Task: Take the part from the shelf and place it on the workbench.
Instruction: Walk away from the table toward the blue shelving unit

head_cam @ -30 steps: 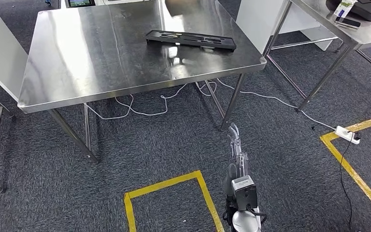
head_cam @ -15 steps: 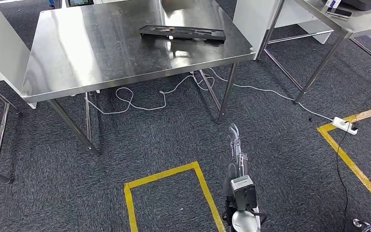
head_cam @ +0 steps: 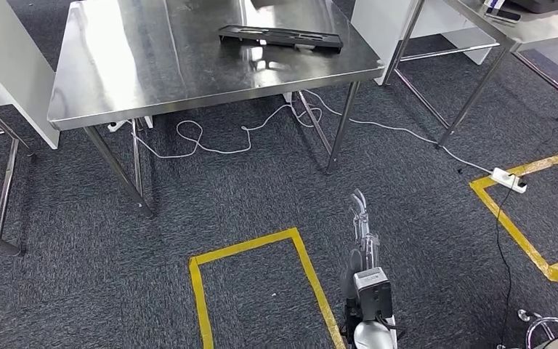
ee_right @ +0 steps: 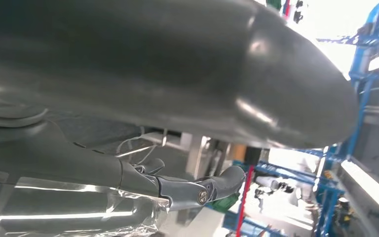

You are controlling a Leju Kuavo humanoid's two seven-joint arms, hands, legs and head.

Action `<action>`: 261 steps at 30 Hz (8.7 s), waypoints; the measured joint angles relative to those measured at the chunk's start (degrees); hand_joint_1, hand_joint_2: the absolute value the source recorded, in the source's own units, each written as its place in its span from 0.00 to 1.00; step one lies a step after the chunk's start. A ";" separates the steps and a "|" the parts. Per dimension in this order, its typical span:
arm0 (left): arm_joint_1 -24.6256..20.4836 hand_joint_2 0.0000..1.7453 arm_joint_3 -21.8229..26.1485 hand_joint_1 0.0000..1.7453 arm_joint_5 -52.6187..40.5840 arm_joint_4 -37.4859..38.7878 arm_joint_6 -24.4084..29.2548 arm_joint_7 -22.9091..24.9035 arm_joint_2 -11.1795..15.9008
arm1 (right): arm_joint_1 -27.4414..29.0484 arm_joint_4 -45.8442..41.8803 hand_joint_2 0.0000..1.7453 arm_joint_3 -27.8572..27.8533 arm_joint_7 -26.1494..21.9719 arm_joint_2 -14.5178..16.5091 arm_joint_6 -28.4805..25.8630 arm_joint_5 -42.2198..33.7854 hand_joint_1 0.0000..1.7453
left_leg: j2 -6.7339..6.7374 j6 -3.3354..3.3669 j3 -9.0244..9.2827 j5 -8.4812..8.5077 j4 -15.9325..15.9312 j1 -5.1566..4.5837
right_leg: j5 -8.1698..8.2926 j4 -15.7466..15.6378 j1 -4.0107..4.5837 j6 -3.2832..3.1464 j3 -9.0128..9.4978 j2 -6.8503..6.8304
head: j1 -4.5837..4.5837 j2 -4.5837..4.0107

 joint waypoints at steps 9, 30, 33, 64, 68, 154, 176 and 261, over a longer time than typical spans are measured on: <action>0.16 0.00 -1.69 0.00 -1.91 -0.04 -0.73 0.14 0.35 | 2.99 -2.37 0.00 -1.88 0.00 -0.68 0.02 -1.18 0.00 | -0.18 -2.77 -3.01 -0.39 2.00 0.31 | 1.79 -17.06 0.07 -3.79 8.96 -0.02 | -0.48 0.00; 0.23 0.00 -4.62 0.00 -3.48 -0.24 0.14 -2.18 -1.60 | 8.01 -7.10 0.00 -6.76 1.57 0.55 1.78 -0.19 0.00 | 0.17 0.38 3.51 -2.51 -1.44 -0.30 | 0.62 2.05 0.50 -0.93 -2.92 0.00 | -0.16 0.00; 0.32 0.00 -4.57 0.00 -3.00 -0.25 -0.04 -1.47 -1.13 | 7.86 -6.73 0.00 -6.57 1.40 0.55 1.28 -0.54 0.00 | 0.18 -0.50 2.09 -0.89 -1.23 -0.34 | 2.78 -8.62 0.16 -0.10 6.17 0.04 | -0.07 0.00; 0.85 0.00 -6.54 0.00 -6.22 -0.28 -2.33 -0.94 1.10 | 8.60 -5.56 0.00 -7.95 1.88 0.73 0.00 -9.54 0.00 | -0.52 0.23 5.66 -3.18 -1.57 -2.05 | 4.88 -17.33 1.26 -2.52 6.48 -0.18 | -0.35 0.00; 0.82 0.00 -6.60 0.00 -6.21 -0.28 -2.22 -0.94 1.10 | 8.52 -5.49 0.00 -8.11 1.88 0.73 0.44 -10.08 0.00 | -0.09 1.08 5.58 -2.59 -2.06 -1.68 | 4.20 -16.08 1.15 -2.04 5.46 -0.06 | -0.31 0.00; 0.79 0.00 -22.49 0.00 -25.88 0.49 -3.92 6.38 0.83 | -10.35 76.21 0.00 -6.37 45.51 -0.19 -12.20 -12.22 0.00 | -2.91 -2.19 3.50 -6.41 5.49 0.33 | 5.82 -15.64 0.20 -4.07 4.47 4.71 | -0.66 0.00; -0.08 0.00 -24.16 0.00 -28.38 0.48 -3.58 7.29 0.93 | -10.32 76.50 0.00 -9.20 48.40 0.15 -15.42 -15.78 0.00 | 3.19 -2.24 5.70 -6.32 1.43 -0.33 | 4.92 -15.42 0.41 -3.78 4.32 -1.08 | -0.40 0.00; 0.01 0.00 -24.00 0.00 -28.10 0.48 -3.50 6.99 0.79 | -10.26 76.78 0.00 -9.78 47.77 -0.19 -13.09 -14.78 0.00 | 2.89 0.39 5.81 -3.06 -1.97 -0.60 | 2.05 -5.66 -0.06 -1.19 -1.29 -0.28 | -0.25 0.00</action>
